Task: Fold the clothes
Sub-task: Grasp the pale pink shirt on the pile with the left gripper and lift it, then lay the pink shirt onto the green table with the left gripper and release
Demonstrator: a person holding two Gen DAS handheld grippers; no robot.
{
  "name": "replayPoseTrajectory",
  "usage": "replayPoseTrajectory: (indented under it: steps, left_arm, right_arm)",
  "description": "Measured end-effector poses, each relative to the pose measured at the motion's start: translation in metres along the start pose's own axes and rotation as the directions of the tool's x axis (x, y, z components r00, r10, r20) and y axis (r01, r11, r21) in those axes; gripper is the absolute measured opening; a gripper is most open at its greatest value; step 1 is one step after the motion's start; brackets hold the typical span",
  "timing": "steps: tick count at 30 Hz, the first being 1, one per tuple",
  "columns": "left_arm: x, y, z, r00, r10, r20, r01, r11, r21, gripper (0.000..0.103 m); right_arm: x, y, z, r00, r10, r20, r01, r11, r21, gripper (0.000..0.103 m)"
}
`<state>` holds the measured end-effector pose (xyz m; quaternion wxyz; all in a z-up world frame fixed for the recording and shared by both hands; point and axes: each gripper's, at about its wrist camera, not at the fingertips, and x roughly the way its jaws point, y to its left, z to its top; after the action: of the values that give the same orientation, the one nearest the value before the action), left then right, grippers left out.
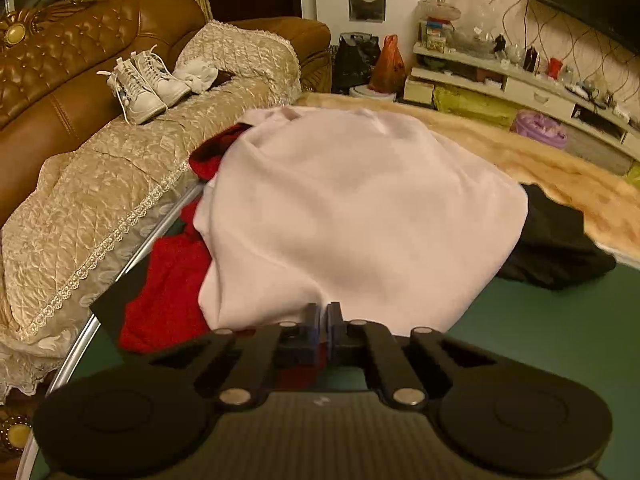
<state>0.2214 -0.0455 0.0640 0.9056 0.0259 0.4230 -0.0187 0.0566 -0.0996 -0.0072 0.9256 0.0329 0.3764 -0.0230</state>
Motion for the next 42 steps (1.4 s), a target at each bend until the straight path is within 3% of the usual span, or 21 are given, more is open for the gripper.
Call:
replayPoseTrajectory:
  steps: [4, 12, 18, 24, 30, 34, 38, 42]
  left_arm:
    - [-0.026, 0.009, 0.004, 0.995, -0.066, 0.079, 0.067, 0.998, -0.011, 0.0]
    - [-0.098, 0.025, 0.003, 0.959, -0.194, 0.207, 0.197, 0.98, 0.004, 0.0]
    - [-0.175, 0.033, -0.058, 0.926, -0.313, 0.209, 0.304, 0.95, 0.076, 0.0]
    - [-0.256, 0.04, -0.154, 0.917, -0.382, 0.117, 0.368, 0.921, 0.13, 0.0]
    - [-0.284, 0.062, -0.233, 0.911, -0.407, -0.06, 0.41, 0.91, 0.055, 0.0]
    - [-0.299, 0.06, -0.263, 0.861, -0.473, -0.188, 0.496, 0.862, 0.107, 0.0]
    - [-0.312, 0.044, -0.275, 0.804, -0.537, -0.254, 0.584, 0.794, 0.17, 0.0]
    - [-0.305, 0.036, -0.269, 0.788, -0.541, -0.292, 0.601, 0.78, 0.176, 0.002]
  right_arm:
    - [0.001, 0.0, 0.0, 1.0, -0.001, 0.001, 0.001, 1.0, 0.0, 0.103]
    - [0.002, 0.002, 0.001, 1.0, -0.006, 0.0, 0.006, 1.0, -0.001, 0.103]
    - [0.001, 0.0, 0.001, 1.0, 0.004, 0.003, -0.004, 1.0, 0.005, 0.103]
    - [0.0, -0.003, 0.001, 1.0, 0.009, 0.007, -0.009, 1.0, 0.017, 0.103]
    - [-0.009, -0.007, -0.004, 0.999, -0.046, -0.023, 0.046, 0.999, -0.019, 0.103]
    - [-0.031, -0.026, -0.012, 0.997, -0.053, -0.055, 0.055, 0.998, 0.021, 0.103]
    - [-0.055, -0.05, -0.008, 0.998, -0.015, -0.056, 0.021, 0.994, 0.111, 0.103]
    - [-0.071, -0.058, 0.006, 0.994, 0.093, -0.049, -0.083, 0.98, 0.18, 0.103]
